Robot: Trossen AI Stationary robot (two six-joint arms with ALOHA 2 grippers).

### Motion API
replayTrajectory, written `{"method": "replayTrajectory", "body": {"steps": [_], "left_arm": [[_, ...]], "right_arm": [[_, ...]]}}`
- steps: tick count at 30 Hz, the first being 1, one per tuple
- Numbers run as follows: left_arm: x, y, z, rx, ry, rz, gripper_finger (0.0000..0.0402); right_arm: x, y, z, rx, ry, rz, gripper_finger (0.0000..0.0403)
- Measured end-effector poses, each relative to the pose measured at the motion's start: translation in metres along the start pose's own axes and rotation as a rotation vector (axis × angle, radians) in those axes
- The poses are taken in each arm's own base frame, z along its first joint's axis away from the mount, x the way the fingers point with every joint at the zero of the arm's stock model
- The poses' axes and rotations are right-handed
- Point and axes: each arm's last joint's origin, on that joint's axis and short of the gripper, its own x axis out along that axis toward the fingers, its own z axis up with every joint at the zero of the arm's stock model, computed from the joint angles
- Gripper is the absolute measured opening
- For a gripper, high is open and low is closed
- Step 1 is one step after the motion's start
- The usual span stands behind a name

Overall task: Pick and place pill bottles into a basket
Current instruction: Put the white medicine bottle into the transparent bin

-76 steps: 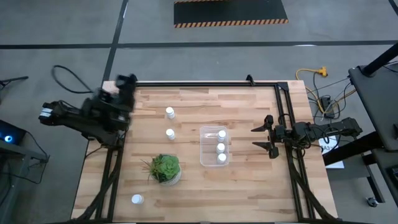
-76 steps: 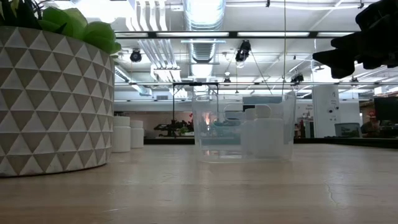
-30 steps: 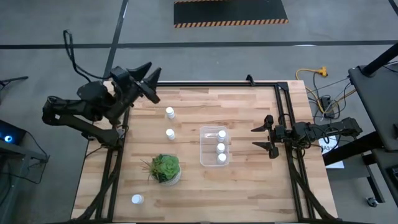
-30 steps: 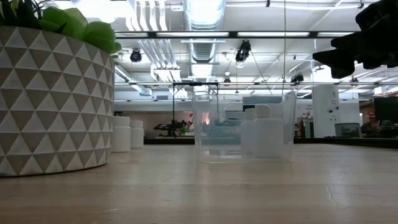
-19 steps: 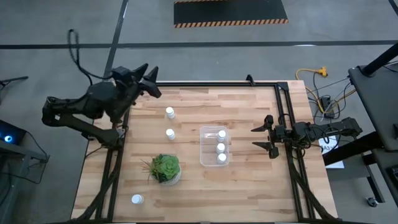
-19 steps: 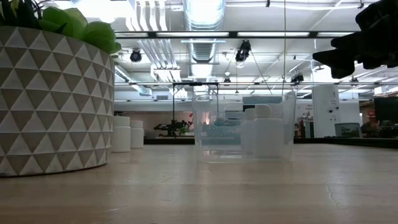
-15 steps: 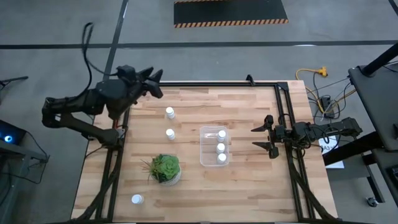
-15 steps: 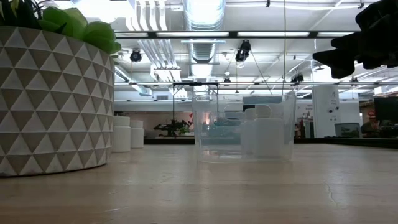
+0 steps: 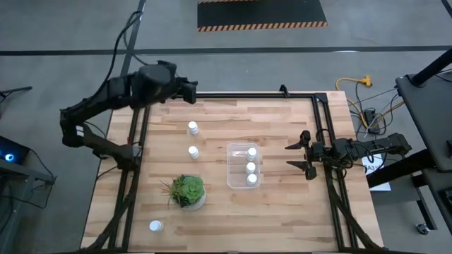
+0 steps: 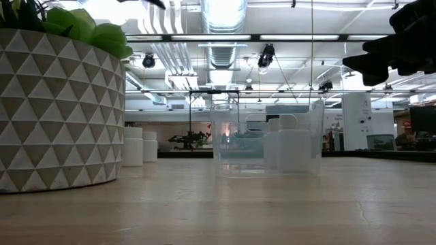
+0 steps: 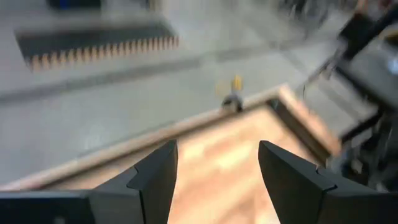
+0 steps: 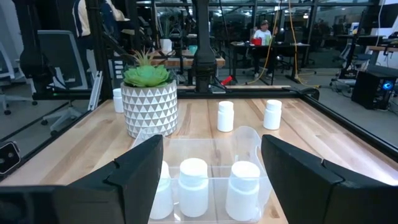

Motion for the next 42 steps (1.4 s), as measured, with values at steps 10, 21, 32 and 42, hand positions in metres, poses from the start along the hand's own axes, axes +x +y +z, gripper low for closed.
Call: {"method": "replayTrajectory", "body": {"steps": [10,21,32,42], "left_arm": [[0.029,0.017,-0.001,0.068,0.249,0.148,0.0207],[0.077,0.015,-0.035,0.189,0.663,0.177,0.0207],[0.122,0.012,-0.064,0.369,0.876,0.253,0.0207],[0.142,0.011,-0.074,0.506,0.919,0.269,0.0207]], "right_arm": [[0.000,0.000,0.000,-0.002,0.000,0.000,0.0260],[0.000,0.000,0.000,0.001,0.000,0.000,0.0260],[0.000,0.000,0.000,-0.001,0.000,0.000,0.0260],[0.000,0.000,0.000,0.000,0.000,0.000,0.0260]]}}
